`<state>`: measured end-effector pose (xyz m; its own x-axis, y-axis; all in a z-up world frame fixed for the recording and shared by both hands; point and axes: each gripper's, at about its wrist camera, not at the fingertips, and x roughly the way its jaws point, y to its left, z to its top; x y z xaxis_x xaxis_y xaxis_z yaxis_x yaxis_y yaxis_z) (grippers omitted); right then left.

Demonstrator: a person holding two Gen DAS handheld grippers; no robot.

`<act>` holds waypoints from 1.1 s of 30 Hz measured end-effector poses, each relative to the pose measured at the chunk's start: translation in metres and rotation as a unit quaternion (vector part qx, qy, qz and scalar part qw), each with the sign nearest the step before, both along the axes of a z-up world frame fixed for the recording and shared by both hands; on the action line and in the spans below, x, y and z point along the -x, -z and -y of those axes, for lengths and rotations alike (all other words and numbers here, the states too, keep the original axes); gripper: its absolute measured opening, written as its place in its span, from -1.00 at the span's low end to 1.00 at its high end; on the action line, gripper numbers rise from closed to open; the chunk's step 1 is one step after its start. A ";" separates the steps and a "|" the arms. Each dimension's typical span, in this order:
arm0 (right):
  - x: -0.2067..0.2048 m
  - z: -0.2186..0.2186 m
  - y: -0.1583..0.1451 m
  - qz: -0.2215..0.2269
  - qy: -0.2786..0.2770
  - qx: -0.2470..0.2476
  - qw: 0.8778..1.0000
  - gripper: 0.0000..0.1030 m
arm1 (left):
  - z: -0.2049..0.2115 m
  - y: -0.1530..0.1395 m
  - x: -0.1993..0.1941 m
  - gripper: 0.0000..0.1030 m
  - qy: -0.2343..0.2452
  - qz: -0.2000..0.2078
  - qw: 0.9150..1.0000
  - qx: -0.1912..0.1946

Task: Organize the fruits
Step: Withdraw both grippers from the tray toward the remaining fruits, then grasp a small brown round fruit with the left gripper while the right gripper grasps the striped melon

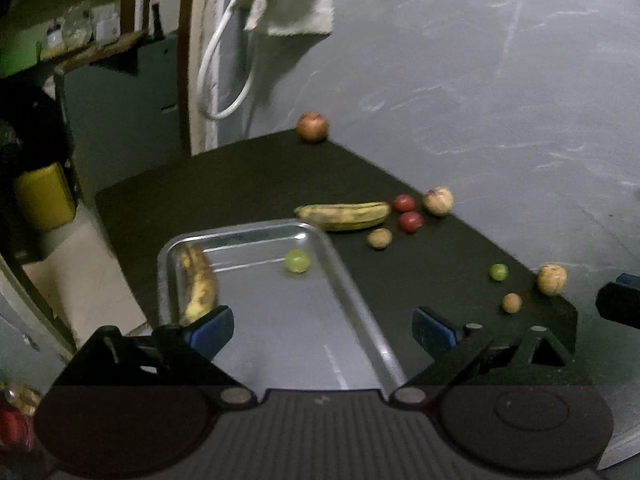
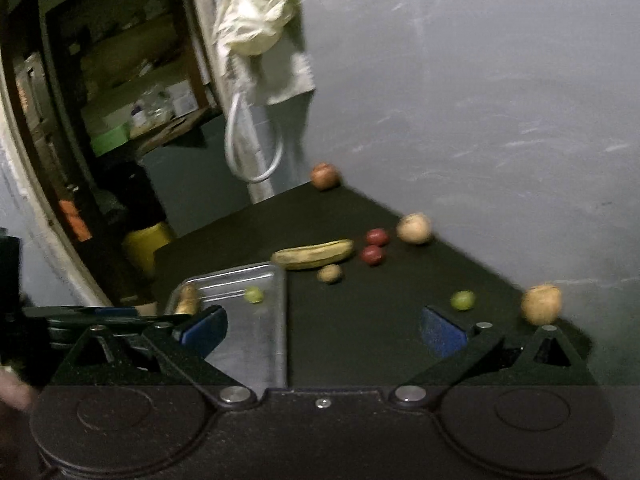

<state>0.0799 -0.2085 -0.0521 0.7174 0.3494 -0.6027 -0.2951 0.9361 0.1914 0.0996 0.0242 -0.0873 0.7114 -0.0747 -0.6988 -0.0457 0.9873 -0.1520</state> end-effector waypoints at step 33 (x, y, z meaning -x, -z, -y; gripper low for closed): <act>-0.004 0.122 0.030 -0.005 0.203 0.014 0.979 0.98 | 0.117 0.003 0.008 0.93 0.162 0.024 0.985 -0.049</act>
